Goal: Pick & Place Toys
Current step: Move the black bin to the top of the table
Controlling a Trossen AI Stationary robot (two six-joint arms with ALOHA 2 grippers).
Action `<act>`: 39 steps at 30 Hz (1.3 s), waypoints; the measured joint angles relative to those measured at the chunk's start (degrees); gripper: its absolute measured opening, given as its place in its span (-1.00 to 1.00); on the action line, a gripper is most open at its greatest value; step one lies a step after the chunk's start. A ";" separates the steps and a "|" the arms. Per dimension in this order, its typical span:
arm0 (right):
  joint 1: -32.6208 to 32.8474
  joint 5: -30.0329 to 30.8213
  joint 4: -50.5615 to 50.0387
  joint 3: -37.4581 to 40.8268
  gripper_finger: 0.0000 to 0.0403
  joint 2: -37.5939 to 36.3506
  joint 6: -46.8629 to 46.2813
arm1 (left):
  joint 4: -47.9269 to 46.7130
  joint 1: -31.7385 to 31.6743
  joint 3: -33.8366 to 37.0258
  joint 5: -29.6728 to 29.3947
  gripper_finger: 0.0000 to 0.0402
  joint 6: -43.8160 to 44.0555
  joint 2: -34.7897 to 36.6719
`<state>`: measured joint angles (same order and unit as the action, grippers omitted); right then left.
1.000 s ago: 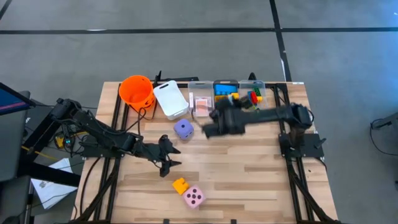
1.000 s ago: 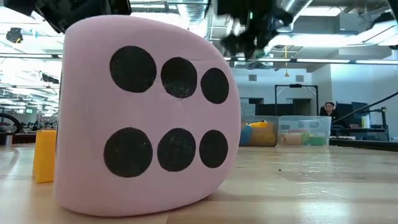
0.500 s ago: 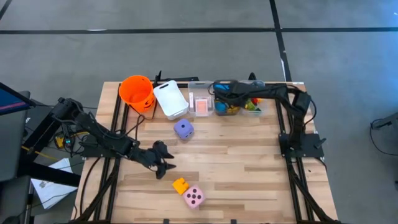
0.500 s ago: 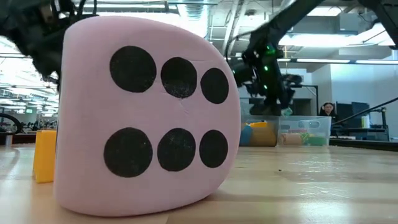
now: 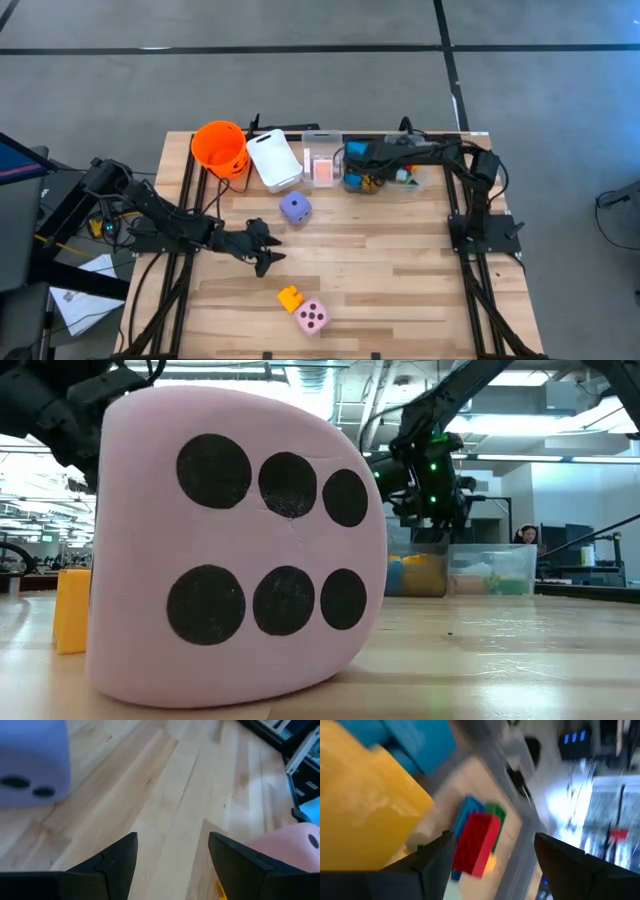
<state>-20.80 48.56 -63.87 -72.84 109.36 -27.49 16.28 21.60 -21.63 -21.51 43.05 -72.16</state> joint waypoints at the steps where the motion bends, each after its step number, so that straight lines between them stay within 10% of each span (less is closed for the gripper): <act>1: 2.07 0.34 -0.05 0.00 0.34 0.00 0.50 | 0.98 -0.16 0.00 0.00 0.18 -0.80 0.00; 11: 31.21 19.58 -2.28 -0.22 0.36 0.00 -6.02 | 10.55 -0.04 0.00 0.37 0.18 -6.83 0.00; 22: 36.61 23.47 -25.38 -6.26 0.36 -0.20 -34.76 | 10.79 -0.04 0.00 0.34 0.18 -6.82 0.00; 33: 44.44 14.49 -22.49 -18.09 0.33 -2.45 -40.91 | 10.79 -0.04 -0.02 -0.13 0.18 -6.82 0.00; 39: 49.39 10.96 -11.02 -17.84 -0.20 -2.29 -45.10 | 10.77 -0.04 -0.02 -0.12 0.18 -6.82 0.00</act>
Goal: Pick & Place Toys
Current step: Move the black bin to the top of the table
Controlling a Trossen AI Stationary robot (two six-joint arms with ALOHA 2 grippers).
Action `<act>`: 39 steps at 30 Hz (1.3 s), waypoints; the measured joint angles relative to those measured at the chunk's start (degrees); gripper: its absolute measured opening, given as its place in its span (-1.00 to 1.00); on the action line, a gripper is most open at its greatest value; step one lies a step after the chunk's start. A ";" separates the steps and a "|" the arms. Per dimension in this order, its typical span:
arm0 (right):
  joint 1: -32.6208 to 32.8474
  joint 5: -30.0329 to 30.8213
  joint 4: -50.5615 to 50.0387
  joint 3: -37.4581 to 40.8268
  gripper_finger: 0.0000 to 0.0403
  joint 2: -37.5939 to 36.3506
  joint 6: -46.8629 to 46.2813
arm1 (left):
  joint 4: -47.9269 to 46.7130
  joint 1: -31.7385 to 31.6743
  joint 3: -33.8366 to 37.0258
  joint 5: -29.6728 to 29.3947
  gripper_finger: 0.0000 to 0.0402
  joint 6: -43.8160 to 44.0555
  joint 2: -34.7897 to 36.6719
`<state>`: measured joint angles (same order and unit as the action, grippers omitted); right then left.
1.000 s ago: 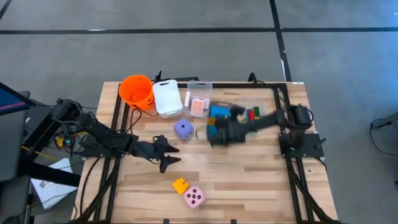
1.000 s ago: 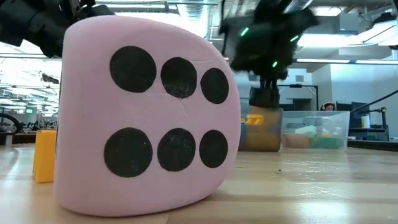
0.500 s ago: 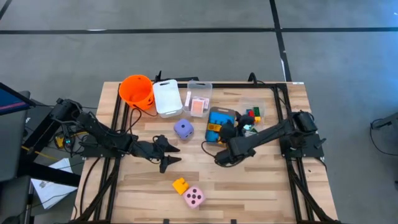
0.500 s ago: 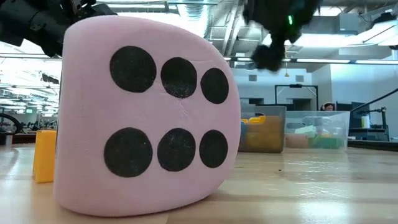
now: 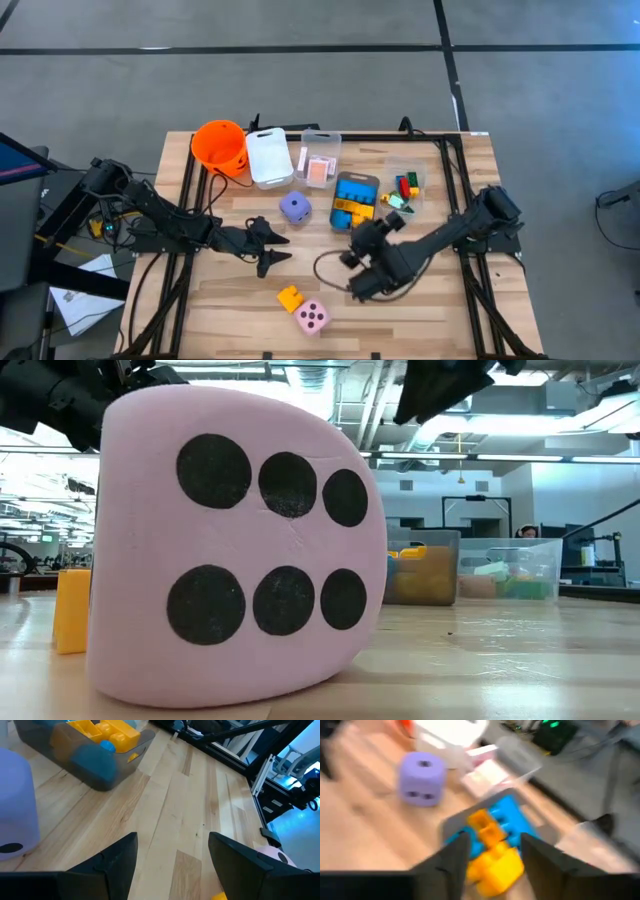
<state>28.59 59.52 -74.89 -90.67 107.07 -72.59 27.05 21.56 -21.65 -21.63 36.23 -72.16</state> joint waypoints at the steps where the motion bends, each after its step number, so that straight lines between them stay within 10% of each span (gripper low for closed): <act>1: 0.64 -0.65 2.09 -0.02 -0.36 0.06 -0.36 | 0.00 0.00 0.00 0.00 0.18 0.00 0.00; 5: 2.32 -1.47 6.33 0.04 -0.92 1.21 -0.47 | 0.00 0.00 0.00 0.00 0.18 0.01 0.00; 39: -12.70 -25.01 16.50 0.01 -1.00 18.01 19.22 | -2.04 -2.47 -0.07 0.00 0.18 2.19 -0.01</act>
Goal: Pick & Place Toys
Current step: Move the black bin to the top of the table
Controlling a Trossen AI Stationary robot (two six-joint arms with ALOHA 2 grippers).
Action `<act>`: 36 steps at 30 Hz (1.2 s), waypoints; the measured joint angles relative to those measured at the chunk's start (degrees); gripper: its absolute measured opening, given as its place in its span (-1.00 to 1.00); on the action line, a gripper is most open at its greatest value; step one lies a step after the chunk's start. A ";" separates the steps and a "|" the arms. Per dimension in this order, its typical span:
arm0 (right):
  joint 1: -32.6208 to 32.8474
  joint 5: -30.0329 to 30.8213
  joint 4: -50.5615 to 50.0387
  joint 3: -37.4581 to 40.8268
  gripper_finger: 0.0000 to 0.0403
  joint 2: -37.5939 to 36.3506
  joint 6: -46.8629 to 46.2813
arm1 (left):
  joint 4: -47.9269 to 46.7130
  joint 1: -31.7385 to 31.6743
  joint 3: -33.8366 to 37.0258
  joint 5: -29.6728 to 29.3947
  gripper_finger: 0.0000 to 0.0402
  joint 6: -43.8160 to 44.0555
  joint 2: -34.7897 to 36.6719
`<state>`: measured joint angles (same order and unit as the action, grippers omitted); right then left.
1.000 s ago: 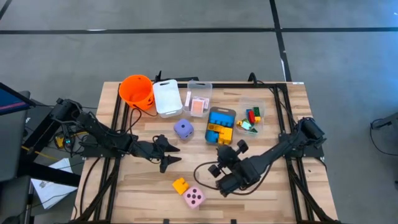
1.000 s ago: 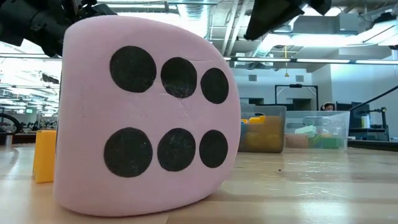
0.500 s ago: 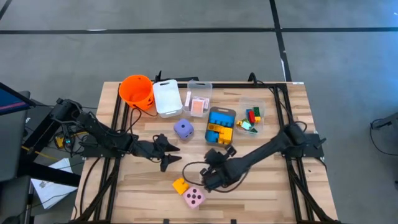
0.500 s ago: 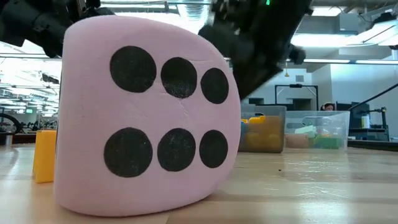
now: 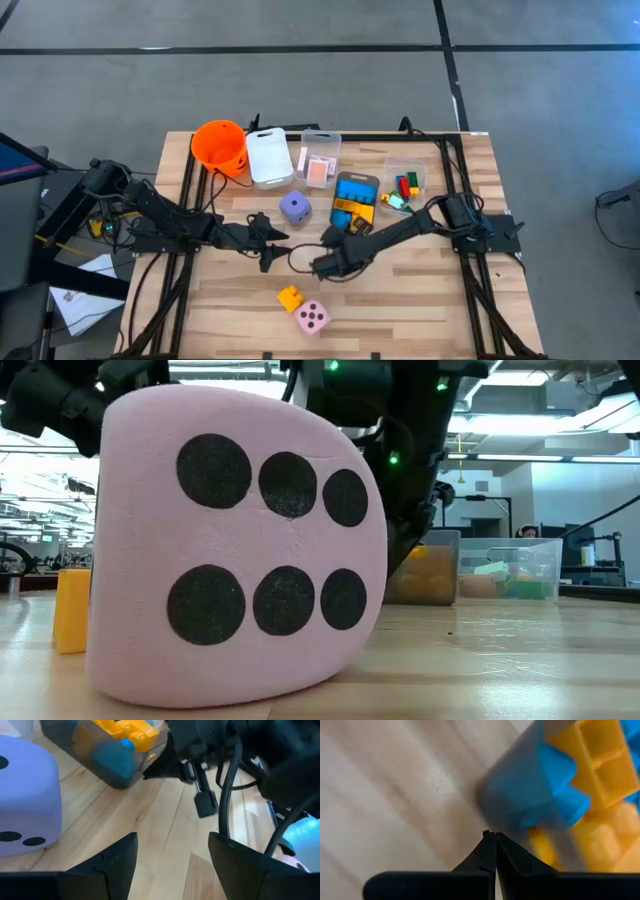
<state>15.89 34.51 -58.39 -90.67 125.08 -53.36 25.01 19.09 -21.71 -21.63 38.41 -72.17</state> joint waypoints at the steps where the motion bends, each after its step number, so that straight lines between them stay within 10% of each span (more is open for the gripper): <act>1: -0.75 -0.02 -0.10 -0.03 -1.00 -0.04 1.27 | -0.16 0.00 0.00 -0.02 0.18 0.00 0.01; 15: -11.71 0.19 -2.50 -0.01 -1.00 -0.02 17.24 | -0.96 -0.01 0.04 -0.16 0.18 0.01 0.01; 36: -18.87 4.60 -15.96 -0.01 -1.00 -0.02 11.30 | -2.55 0.13 0.04 0.79 0.18 0.02 0.01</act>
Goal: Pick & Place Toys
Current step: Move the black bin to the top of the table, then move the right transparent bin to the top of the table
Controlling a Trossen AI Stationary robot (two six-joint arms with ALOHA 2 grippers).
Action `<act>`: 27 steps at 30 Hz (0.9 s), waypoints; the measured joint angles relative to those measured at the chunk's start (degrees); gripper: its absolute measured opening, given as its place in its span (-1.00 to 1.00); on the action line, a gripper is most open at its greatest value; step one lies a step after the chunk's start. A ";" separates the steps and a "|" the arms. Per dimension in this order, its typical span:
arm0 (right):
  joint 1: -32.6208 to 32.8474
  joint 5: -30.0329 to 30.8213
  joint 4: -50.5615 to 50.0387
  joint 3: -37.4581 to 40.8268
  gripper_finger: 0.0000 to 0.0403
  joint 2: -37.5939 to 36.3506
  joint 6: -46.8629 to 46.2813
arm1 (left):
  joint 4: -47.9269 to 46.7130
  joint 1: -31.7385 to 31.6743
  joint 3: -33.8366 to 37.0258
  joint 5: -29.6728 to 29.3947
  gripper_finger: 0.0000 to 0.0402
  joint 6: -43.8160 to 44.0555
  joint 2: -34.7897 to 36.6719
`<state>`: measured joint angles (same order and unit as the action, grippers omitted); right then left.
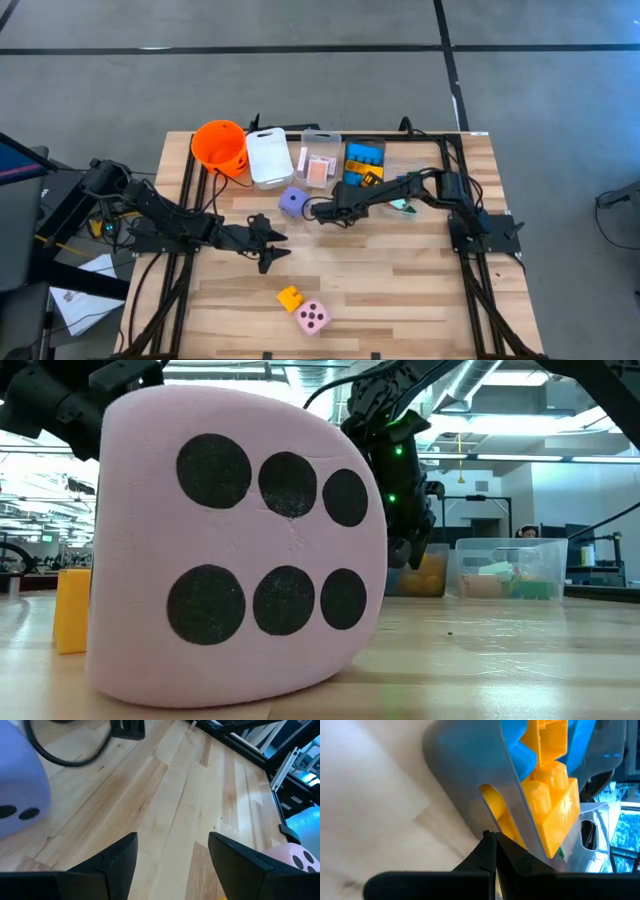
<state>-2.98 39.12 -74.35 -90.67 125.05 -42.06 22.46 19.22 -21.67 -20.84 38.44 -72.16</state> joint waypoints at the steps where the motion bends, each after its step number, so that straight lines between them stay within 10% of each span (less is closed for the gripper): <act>1: -0.32 0.02 0.01 0.00 -1.00 0.00 0.00 | 0.00 0.00 0.00 0.00 0.18 0.00 0.00; 27: 28.23 -4.11 -5.26 0.02 -1.00 -2.83 -19.11 | -0.17 0.00 0.00 -0.15 0.18 0.00 0.00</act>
<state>25.26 35.00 -79.61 -90.65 122.22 -61.17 22.28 19.22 -21.67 -20.99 38.44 -72.16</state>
